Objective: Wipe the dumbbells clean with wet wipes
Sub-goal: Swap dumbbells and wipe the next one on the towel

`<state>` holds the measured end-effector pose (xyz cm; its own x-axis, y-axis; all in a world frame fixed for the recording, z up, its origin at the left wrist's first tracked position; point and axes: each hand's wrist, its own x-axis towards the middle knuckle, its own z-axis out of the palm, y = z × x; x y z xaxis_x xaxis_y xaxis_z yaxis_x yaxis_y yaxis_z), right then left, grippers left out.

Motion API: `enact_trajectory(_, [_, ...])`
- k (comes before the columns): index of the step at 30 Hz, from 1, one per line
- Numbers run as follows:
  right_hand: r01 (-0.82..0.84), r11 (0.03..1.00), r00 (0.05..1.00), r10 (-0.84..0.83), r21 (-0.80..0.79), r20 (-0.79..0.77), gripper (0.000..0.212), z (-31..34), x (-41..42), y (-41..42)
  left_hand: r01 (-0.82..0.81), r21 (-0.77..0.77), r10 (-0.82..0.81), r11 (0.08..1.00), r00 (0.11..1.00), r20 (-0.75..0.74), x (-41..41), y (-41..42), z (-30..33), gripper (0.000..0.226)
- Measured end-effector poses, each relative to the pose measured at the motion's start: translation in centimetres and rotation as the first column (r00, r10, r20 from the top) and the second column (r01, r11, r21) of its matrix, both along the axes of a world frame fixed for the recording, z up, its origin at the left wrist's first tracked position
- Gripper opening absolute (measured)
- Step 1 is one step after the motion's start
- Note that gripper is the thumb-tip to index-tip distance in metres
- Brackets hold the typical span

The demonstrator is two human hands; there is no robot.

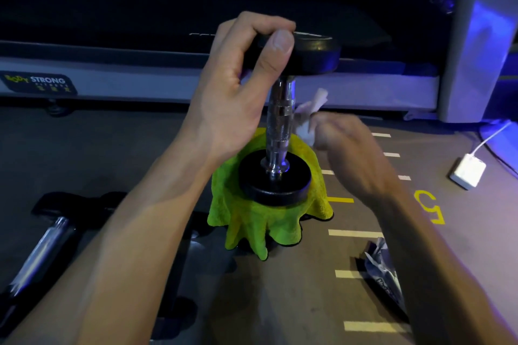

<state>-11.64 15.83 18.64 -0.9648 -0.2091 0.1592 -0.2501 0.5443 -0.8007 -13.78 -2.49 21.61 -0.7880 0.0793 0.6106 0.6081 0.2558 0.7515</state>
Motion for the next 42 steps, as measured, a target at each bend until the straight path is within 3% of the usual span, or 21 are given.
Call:
enact_trajectory(5, [-0.16,0.981,0.983,0.168,0.109,-0.075,0.03,0.1,2.7,-0.5,0.003,-0.008,-0.003,1.0,1.0,-0.013,0.2,0.1,0.1,0.015])
enact_trajectory(8, [-0.163,0.981,0.987,0.164,-0.109,0.0,0.03,0.1,2.9,-0.2,0.008,-0.001,-0.008,1.0,1.0,-0.011,0.3,0.0,0.1,0.015])
enact_trajectory(10, [-0.119,0.966,0.993,0.116,-0.229,-0.027,0.028,-0.1,3.1,-0.2,0.004,-0.001,-0.004,1.0,1.0,-0.011,0.3,0.0,0.1,0.015])
enact_trajectory(12, [-0.065,0.97,0.993,0.04,-0.234,-0.11,0.029,-0.5,3.5,-0.5,0.002,-0.002,-0.002,1.0,1.0,-0.005,0.3,0.1,0.0,0.015])
enact_trajectory(15, [0.058,0.995,0.982,-0.072,-0.08,-0.174,0.018,-0.8,4.1,-1.5,-0.01,-0.005,0.01,1.0,1.0,-0.004,0.2,0.1,0.1,0.015])
enact_trajectory(17, [0.047,0.999,0.985,-0.047,-0.006,-0.168,0.008,-0.6,4.4,-1.8,-0.011,-0.01,0.011,1.0,1.0,-0.002,0.2,0.1,0.1,0.015])
enact_trajectory(21, [0.047,0.996,0.978,-0.03,0.077,-0.207,0.023,-0.8,4.3,-2.2,-0.017,-0.007,0.017,1.0,1.0,0.001,0.2,0.1,0.2,0.015])
enact_trajectory(26, [0.248,0.952,0.956,-0.27,-0.178,-0.113,0.048,-2.1,3.7,-3.0,-0.033,-0.013,0.033,0.999,0.999,-0.001,0.2,0.3,0.1,0.015])
enact_trajectory(29, [0.29,0.936,0.954,-0.3,-0.2,-0.025,0.04,-3.2,3.4,-4.2,-0.037,-0.009,0.037,0.999,0.999,-0.004,0.1,0.3,0.1,0.014])
enact_trajectory(32, [0.214,0.973,0.976,-0.217,-0.086,-0.034,0.017,-4.0,2.2,-4.3,-0.025,-0.009,0.025,1.0,1.0,0.002,0.1,0.3,0.1,0.015])
enact_trajectory(34, [0.056,0.998,0.998,-0.055,-0.036,0.032,0.017,-3.8,0.8,-3.1,-0.02,-0.008,0.02,1.0,1.0,0.007,0.1,0.2,0.1,0.015])
enact_trajectory(38, [-0.285,0.905,0.875,0.38,-0.317,0.3,0.046,-2.3,0.1,-0.3,0.005,-0.011,-0.005,1.0,1.0,-0.001,0.1,0.2,0.1,0.017])
enact_trajectory(40, [-0.294,0.896,0.862,0.399,-0.334,0.311,0.048,-2.1,0.0,-0.2,-0.011,-0.008,0.011,1.0,1.0,-0.022,0.2,0.4,0.0,0.018])
enact_trajectory(42, [-0.169,0.943,0.928,0.25,-0.287,0.275,0.042,-2.7,0.1,-0.9,-0.035,0.001,0.035,0.999,0.999,-0.031,0.3,0.6,0.0,0.016])
